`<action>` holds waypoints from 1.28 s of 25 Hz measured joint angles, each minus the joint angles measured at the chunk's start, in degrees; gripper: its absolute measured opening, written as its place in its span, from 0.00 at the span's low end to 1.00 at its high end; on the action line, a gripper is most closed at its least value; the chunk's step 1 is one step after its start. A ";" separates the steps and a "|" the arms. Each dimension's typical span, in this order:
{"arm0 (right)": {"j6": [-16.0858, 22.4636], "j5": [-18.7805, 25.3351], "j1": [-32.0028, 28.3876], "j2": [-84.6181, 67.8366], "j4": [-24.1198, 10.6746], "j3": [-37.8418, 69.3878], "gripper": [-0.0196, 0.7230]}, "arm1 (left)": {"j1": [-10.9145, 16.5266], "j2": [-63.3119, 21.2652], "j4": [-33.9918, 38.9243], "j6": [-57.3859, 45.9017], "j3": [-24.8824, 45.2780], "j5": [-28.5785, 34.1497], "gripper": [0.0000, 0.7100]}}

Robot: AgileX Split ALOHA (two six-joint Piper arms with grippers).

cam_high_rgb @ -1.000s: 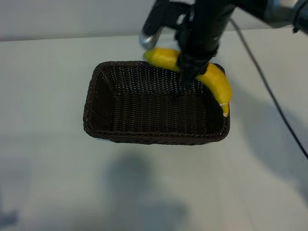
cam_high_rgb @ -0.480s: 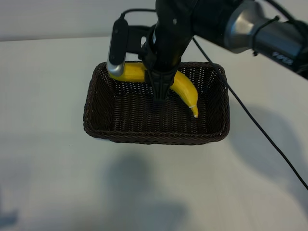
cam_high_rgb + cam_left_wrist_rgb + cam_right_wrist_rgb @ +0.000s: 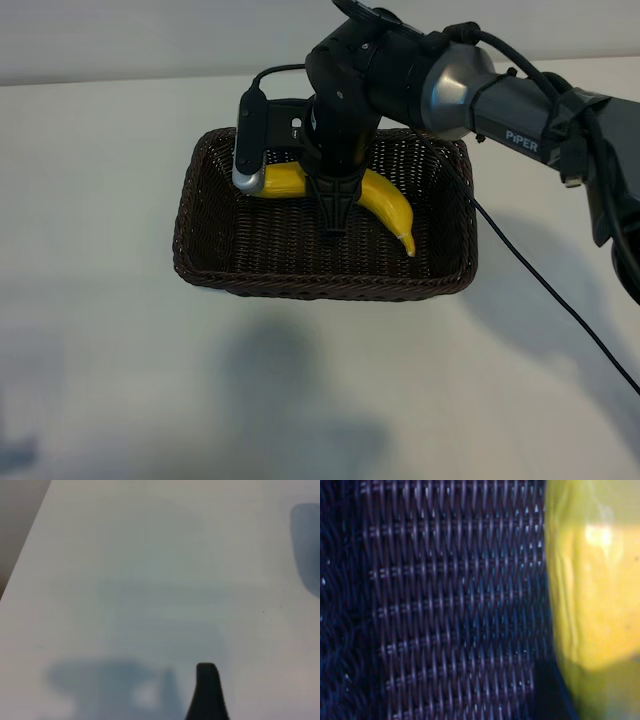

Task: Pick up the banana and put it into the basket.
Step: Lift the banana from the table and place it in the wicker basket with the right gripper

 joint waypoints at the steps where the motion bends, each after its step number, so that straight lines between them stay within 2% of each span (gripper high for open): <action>1: 0.00 0.00 0.00 0.05 0.00 0.00 0.59 | 0.00 0.00 0.00 0.00 0.00 0.00 0.80; 12: 0.00 0.02 0.00 0.05 0.10 -0.25 0.60 | 0.00 0.00 0.00 0.00 0.00 -0.05 0.80; 19: 0.31 1.54 0.00 -0.14 1.48 -0.47 0.80 | 0.00 0.00 0.00 0.00 0.00 -0.05 0.80; 24: 2.41 4.33 0.00 -2.51 1.34 -0.54 0.81 | 0.00 0.00 0.00 0.00 0.00 -0.05 0.80; 27: 3.61 5.90 0.00 -4.23 0.37 -0.93 0.80 | 0.00 0.00 0.00 0.00 0.00 -0.05 0.80; 30: 5.33 6.15 0.00 -6.03 -2.78 -1.05 0.80 | 0.00 0.00 0.00 0.00 0.00 -0.05 0.80; 32: 8.04 6.15 -0.26 -6.84 -4.93 -1.05 0.80 | 0.00 0.00 0.00 -0.05 0.00 -0.05 0.80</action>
